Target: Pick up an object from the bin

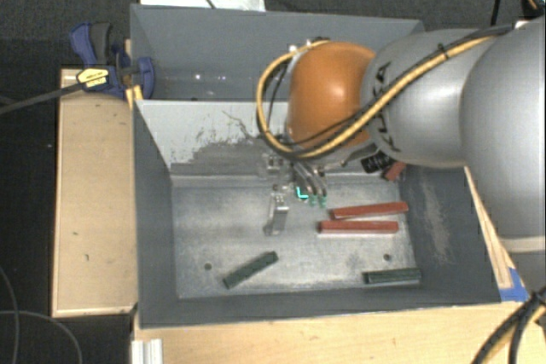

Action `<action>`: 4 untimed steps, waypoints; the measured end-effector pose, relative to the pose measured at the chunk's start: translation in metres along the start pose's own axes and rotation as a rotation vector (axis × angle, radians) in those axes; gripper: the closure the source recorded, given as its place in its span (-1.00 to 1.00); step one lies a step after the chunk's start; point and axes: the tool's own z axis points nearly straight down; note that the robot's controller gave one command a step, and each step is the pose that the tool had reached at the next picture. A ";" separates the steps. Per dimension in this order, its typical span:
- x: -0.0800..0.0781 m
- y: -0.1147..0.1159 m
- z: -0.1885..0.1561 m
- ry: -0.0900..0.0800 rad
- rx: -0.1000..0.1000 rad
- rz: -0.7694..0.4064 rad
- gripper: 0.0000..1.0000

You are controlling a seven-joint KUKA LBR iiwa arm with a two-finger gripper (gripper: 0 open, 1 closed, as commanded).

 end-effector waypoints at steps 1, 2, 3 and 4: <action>0.026 -0.057 -0.023 -0.006 0.002 0.081 -1.00; 0.037 -0.143 0.059 -0.002 0.003 -0.256 -1.00; 0.036 -0.140 0.058 -0.005 0.000 -0.254 1.00; 0.030 -0.114 -0.141 -0.016 0.004 -0.514 1.00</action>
Offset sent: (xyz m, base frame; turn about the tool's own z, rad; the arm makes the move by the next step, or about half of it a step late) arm -0.0260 -0.0541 0.0214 0.0736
